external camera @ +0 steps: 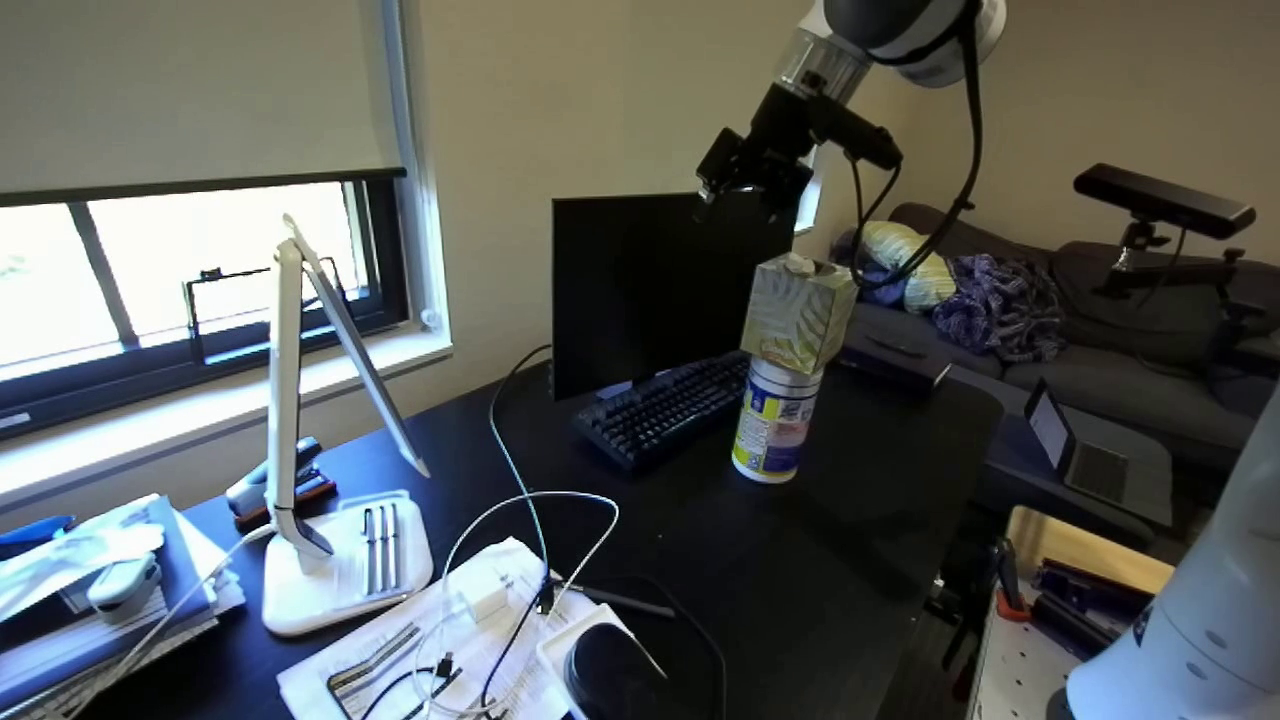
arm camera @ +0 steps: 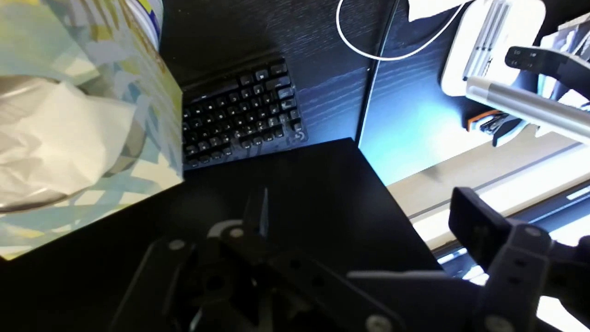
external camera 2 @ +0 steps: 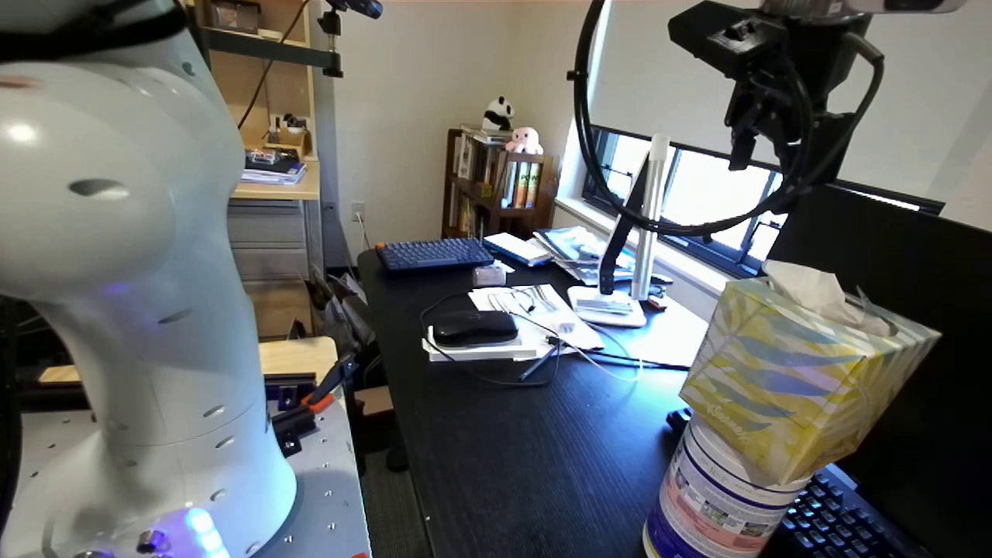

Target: Take the tissue box from the top of the white bottle and put it on the table then take the black case and put it on the white bottle

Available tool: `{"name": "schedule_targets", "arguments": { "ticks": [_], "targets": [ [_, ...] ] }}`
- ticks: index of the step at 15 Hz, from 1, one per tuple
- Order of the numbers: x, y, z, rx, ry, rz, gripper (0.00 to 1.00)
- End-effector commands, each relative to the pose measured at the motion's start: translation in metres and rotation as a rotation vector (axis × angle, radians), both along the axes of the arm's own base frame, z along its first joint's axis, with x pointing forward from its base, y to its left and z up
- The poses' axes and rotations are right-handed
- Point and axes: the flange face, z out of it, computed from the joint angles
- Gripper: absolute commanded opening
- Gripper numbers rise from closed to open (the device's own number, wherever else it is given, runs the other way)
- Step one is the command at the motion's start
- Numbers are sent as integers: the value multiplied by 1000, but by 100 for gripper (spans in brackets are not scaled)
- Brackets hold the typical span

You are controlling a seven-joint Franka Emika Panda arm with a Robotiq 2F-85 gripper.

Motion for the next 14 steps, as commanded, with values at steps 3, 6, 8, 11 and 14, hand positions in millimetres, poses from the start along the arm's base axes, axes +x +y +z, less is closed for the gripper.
{"name": "schedule_targets", "arguments": {
  "ticks": [3, 6, 8, 11, 14],
  "targets": [
    [-9, -39, -4, -17, 85, -1, 100],
    [-10, -30, -3, -8, 54, -23, 100],
    [-7, -17, -2, -14, 54, 1, 100],
    [-7, -17, -6, -112, 7, 82, 100],
    [-10, -37, -18, -179, 87, 125, 100]
  ]
}}
